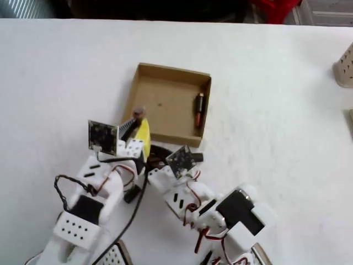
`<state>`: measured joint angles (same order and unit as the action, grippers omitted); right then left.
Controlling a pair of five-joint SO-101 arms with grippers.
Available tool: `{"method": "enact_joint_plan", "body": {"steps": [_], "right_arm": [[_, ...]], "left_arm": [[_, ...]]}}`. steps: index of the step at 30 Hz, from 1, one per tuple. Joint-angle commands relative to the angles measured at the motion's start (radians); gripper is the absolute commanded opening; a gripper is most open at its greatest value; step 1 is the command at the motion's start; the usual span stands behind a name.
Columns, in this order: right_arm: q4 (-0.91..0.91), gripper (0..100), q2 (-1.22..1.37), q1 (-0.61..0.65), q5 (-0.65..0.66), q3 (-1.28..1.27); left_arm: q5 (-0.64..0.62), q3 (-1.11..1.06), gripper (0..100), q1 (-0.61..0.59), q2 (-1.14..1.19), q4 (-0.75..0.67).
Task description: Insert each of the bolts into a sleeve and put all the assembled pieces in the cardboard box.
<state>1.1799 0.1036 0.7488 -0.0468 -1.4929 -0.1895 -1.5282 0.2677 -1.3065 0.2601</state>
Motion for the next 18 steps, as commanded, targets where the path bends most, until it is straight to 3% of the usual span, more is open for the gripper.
{"method": "enact_joint_plan", "body": {"steps": [1, 18], "right_arm": [[-0.001, 1.5, -0.004, 0.004, 0.012, 0.043], [0.005, 1.5, -0.007, -0.012, 0.011, 0.04]], "left_arm": [[0.006, -0.044, 2, 0.019, -0.061, -0.04], [0.006, -0.087, 2, 0.039, -0.059, -0.08]]}}
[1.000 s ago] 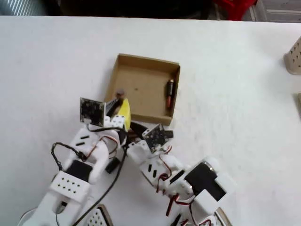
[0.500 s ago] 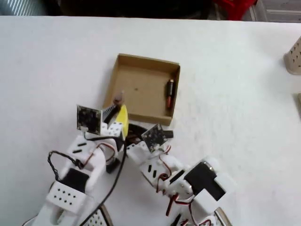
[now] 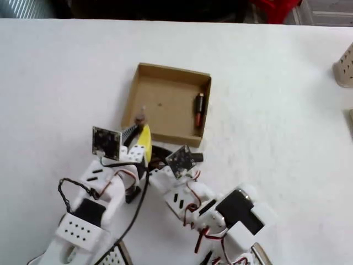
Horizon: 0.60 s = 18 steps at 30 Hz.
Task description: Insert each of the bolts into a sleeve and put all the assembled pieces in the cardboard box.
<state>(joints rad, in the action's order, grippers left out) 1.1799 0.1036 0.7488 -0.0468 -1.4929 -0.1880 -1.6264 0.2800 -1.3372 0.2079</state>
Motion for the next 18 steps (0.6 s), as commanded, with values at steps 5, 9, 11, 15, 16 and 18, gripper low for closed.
{"method": "enact_joint_plan", "body": {"steps": [5, 9, 11, 15, 16, 18], "right_arm": [[0.021, 1.5, -0.01, -0.012, 0.011, 0.037], [0.094, 1.5, -0.007, -0.012, 0.011, 0.009], [0.099, 1.5, -0.007, -0.012, 0.011, 0.008], [0.097, 1.5, -0.007, -0.012, 0.011, 0.006], [0.097, 1.5, -0.007, -0.012, 0.011, 0.006], [0.097, 1.5, -0.007, -0.013, 0.012, 0.005]], "left_arm": [[0.005, 0.011, 2, 0.025, -0.028, -0.028], [0.005, 0.011, 2, 0.03, -0.012, -0.028], [0.005, 0.023, 2, 0.03, 0.038, -0.035], [-0.002, 0.103, 2, 0.024, 0.188, -0.041], [-0.015, 0.12, 2, 0.021, 0.228, -0.043], [-0.028, 0.143, 2, -0.005, 0.298, -0.095]]}}
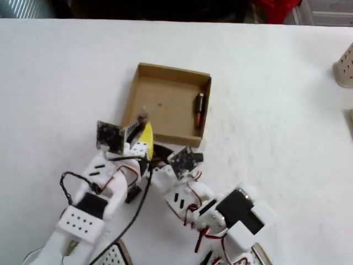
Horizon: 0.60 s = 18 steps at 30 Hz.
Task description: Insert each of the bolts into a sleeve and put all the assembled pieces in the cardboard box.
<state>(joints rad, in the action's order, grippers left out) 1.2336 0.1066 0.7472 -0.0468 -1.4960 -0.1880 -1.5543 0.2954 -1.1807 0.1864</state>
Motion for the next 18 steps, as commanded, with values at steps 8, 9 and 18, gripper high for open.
{"method": "enact_joint_plan", "body": {"steps": [8, 9, 18], "right_arm": [[0.042, 1.5, -0.008, -0.03, 0.012, 0.012], [0.041, 1.5, -0.008, -0.03, 0.012, 0.012], [0.007, 1.5, -0.008, -0.033, 0.011, 0.026]], "left_arm": [[-0.031, 0.069, 2, -0.044, 0.206, -0.169], [-0.034, 0.071, 2, -0.045, 0.189, -0.169], [-0.092, 0.058, 2, -0.048, 0.131, -0.167]]}}
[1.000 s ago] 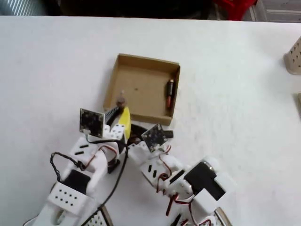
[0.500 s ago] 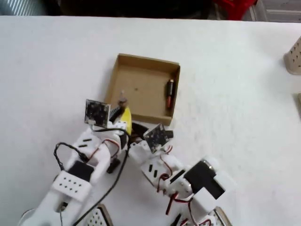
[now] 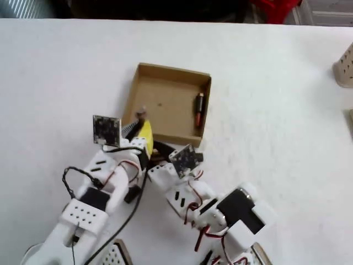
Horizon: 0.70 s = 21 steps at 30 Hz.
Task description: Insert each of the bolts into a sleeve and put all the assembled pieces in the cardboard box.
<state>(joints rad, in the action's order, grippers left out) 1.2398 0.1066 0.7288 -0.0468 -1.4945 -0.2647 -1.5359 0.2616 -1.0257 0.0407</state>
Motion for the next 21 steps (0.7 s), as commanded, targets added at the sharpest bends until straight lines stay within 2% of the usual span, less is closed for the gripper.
{"method": "enact_joint_plan", "body": {"steps": [1, 6, 11, 17, 21], "right_arm": [[0.001, 1.5, -0.008, -0.015, 0.011, 0.025], [0.001, 1.5, -0.008, -0.015, 0.011, 0.025], [0.002, 1.5, -0.015, -0.016, 0.012, 0.025], [0.002, 1.5, -0.018, -0.016, 0.012, 0.025], [0.002, 1.5, -0.018, -0.018, 0.012, 0.025]], "left_arm": [[-0.015, 0.04, 2, -0.013, -0.018, -0.015], [-0.028, 0.091, 2, -0.01, -0.01, 0.124], [-0.11, 0.187, 2, -0.01, -0.007, 0.308], [-0.11, 0.187, 2, -0.008, -0.005, 0.339], [-0.107, 0.187, 3, 0.053, -0.005, 0.379]]}}
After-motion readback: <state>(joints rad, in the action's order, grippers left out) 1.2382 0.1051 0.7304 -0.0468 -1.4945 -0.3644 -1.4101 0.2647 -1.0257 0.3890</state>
